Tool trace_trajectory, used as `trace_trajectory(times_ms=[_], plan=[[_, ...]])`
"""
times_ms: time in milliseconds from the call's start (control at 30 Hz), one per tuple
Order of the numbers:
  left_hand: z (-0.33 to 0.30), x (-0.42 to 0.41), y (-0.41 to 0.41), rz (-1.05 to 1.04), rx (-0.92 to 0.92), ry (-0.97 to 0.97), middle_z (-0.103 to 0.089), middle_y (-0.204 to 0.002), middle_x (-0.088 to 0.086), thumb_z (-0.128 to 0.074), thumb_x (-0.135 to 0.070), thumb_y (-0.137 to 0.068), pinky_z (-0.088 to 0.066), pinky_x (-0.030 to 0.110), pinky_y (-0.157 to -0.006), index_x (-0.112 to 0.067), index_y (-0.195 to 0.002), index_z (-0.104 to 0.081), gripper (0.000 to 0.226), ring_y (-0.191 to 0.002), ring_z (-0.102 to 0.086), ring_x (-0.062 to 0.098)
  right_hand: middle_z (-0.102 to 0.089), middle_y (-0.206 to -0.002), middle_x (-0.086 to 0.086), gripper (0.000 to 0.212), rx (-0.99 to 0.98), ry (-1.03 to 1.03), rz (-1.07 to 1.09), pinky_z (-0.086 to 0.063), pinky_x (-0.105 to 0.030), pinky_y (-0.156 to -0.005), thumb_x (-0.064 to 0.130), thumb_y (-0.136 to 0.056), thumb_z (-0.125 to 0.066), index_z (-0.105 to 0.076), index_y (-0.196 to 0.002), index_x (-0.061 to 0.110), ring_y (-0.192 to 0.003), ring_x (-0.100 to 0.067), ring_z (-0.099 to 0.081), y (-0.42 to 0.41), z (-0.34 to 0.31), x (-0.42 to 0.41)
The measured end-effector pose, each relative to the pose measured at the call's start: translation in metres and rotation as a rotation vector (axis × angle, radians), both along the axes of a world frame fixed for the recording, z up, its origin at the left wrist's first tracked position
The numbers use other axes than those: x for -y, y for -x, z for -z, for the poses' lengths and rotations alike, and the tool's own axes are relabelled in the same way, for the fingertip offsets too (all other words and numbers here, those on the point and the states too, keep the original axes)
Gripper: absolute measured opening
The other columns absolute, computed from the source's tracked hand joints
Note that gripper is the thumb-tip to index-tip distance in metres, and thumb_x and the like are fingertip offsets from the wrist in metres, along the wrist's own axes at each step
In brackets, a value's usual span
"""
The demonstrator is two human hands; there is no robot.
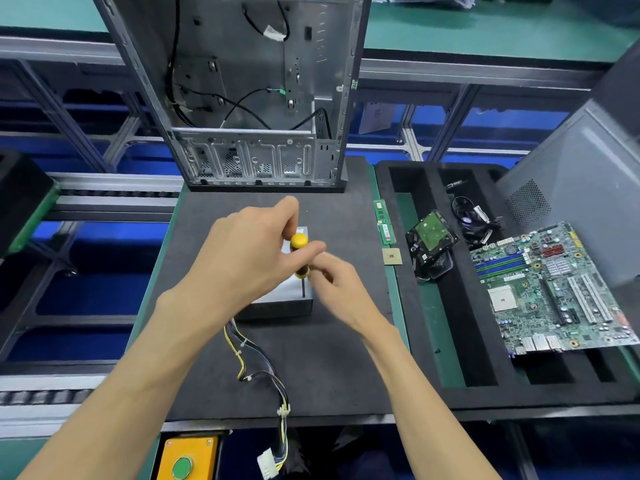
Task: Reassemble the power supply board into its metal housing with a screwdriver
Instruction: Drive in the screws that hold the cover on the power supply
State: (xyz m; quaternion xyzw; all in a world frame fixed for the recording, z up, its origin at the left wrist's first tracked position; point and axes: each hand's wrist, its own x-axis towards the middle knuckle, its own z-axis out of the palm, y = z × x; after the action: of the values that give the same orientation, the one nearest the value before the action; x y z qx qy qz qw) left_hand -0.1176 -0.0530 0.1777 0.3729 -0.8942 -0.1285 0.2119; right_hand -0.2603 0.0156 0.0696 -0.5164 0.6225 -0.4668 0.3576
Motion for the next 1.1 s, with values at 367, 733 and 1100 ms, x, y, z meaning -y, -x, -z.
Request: trace_trajectory(times_ms=[367,733,1100], plan=[[-0.017,-0.018,0.006,0.071,0.099,-0.109,-0.054,-0.074,-0.011,-0.066,-0.037,-0.09,-0.048,0.037,-0.068,-0.025,-0.09,-0.051,0.019,-0.073,-0.052,0.012,-0.058,-0.083,0.01,0.025,-0.252,-0.139,-0.112,-0.037,-0.018,-0.066,0.035,-0.106,-0.05,-0.069,-0.093,0.025,-0.077,-0.01,-0.054,-0.001,0.034,-0.015],[-0.018,-0.038,0.013,-0.066,0.257,-0.107,-0.054,-0.097,-0.012,-0.059,-0.051,-0.092,-0.047,0.032,-0.07,-0.03,-0.107,-0.052,0.026,-0.082,-0.057,0.014,-0.058,-0.072,0.01,0.032,-0.213,-0.094,-0.148,-0.04,-0.019,-0.06,0.031,-0.106,-0.05,-0.059,-0.08,0.047,-0.064,-0.006,-0.051,0.005,0.018,-0.019],[-0.019,-0.048,0.027,-0.02,0.327,-0.158,-0.056,-0.116,-0.005,-0.049,-0.009,-0.097,-0.048,0.038,-0.088,-0.022,-0.122,-0.064,0.032,-0.097,-0.059,0.017,-0.066,-0.083,-0.011,0.03,-0.231,-0.16,-0.193,-0.051,-0.041,-0.072,0.038,-0.108,-0.043,-0.052,-0.082,0.026,-0.075,-0.026,-0.059,0.008,0.004,-0.027]])
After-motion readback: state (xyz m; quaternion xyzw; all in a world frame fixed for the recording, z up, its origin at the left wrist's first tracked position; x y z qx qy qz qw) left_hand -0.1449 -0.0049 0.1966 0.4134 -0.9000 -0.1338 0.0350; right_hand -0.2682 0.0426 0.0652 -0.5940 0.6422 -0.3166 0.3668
